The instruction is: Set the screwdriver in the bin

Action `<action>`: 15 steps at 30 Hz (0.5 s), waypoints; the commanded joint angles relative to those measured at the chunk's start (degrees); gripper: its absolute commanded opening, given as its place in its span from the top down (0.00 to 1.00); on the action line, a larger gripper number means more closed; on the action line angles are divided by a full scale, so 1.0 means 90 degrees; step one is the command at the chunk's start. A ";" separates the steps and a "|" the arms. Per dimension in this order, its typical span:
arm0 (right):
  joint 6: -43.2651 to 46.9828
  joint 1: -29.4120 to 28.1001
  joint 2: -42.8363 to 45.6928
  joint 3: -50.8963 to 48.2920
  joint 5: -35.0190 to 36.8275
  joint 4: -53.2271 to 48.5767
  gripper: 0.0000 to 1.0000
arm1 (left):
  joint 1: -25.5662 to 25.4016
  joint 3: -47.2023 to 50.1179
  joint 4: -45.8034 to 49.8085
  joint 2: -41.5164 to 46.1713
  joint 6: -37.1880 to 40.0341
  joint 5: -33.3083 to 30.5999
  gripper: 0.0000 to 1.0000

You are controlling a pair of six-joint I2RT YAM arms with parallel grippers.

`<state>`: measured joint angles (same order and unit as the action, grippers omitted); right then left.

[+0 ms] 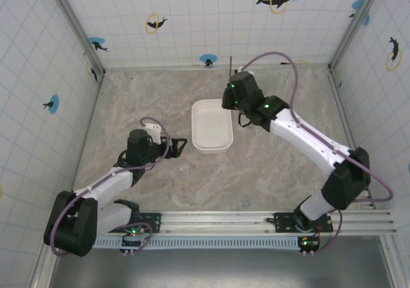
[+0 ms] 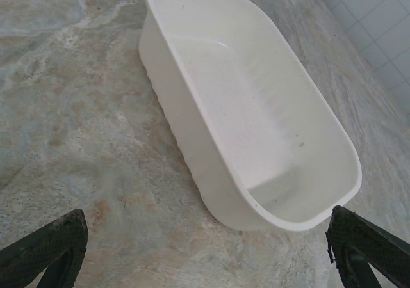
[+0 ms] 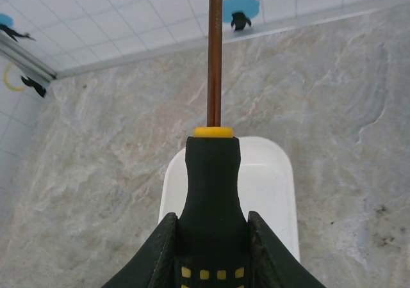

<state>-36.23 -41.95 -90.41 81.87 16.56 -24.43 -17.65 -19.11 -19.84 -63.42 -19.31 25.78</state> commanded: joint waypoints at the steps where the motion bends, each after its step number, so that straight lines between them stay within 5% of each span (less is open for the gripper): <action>1: -0.0265 -0.0187 -0.0658 0.0288 0.0236 -0.0530 1.00 | -0.0034 -0.0028 0.0147 0.0156 0.0191 -0.0197 0.02; 15: -0.0555 -0.0371 -0.2103 0.0572 -0.0399 -0.0538 1.00 | -0.0031 -0.0003 0.0266 0.0259 0.0326 -0.0375 0.02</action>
<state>-39.94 -44.69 -107.87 83.61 14.04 -29.65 -17.65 -19.11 -18.22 -61.80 -17.82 23.20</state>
